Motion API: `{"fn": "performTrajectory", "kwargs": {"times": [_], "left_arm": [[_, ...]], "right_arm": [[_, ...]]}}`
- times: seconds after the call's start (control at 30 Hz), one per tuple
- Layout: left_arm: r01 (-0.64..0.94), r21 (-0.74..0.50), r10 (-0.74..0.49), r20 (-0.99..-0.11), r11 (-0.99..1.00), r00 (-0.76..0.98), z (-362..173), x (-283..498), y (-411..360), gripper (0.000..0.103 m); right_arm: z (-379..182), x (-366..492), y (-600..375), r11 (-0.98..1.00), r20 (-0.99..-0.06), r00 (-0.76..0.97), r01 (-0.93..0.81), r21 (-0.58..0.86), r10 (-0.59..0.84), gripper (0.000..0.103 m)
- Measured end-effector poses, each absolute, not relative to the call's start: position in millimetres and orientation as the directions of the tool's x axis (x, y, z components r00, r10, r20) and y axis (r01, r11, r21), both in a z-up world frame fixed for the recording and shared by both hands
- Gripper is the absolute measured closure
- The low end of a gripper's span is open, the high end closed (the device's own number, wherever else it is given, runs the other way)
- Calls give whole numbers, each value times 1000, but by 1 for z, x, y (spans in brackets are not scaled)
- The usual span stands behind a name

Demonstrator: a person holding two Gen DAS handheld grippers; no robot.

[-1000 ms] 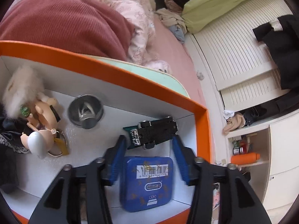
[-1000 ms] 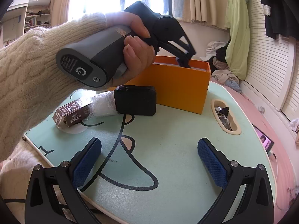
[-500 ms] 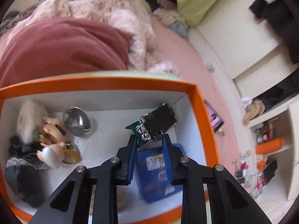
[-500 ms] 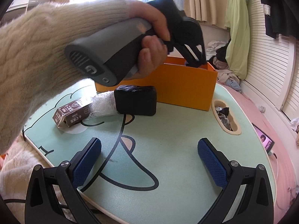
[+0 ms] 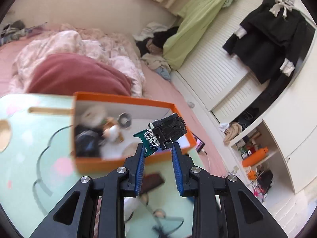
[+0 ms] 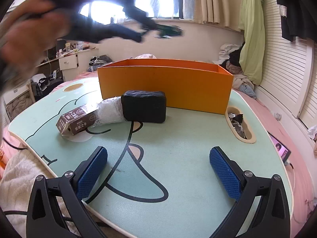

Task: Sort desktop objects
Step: 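Set the black toy car on the desk and open the left gripper, then grasp the black lace cloth in the box with the right gripper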

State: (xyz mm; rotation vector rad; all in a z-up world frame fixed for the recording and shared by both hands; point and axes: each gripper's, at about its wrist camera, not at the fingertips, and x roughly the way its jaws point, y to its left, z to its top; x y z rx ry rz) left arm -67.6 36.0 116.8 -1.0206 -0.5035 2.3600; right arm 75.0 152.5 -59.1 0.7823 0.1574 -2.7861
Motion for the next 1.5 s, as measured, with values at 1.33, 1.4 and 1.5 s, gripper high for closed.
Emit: {"fn": "performTrajectory", "kwargs": {"times": [1.33,1.4,1.5], "left_arm": [[-257,-50,236,-589,-965,-773,5,55,-16,0],[-257,-50,237,-586,-965,-775,5,55,-15,0],[-256,-51,238,-581,-965,-779,4,56,-16,0]], "right_arm": [[-3,-91,202,-941,-726,-612,99,323,-314,0],[-1,-95,197,-935,-732,-593,112,336,-334,1],[17,-88,195,-973,-710,-681,12,232,-178,1]]}}
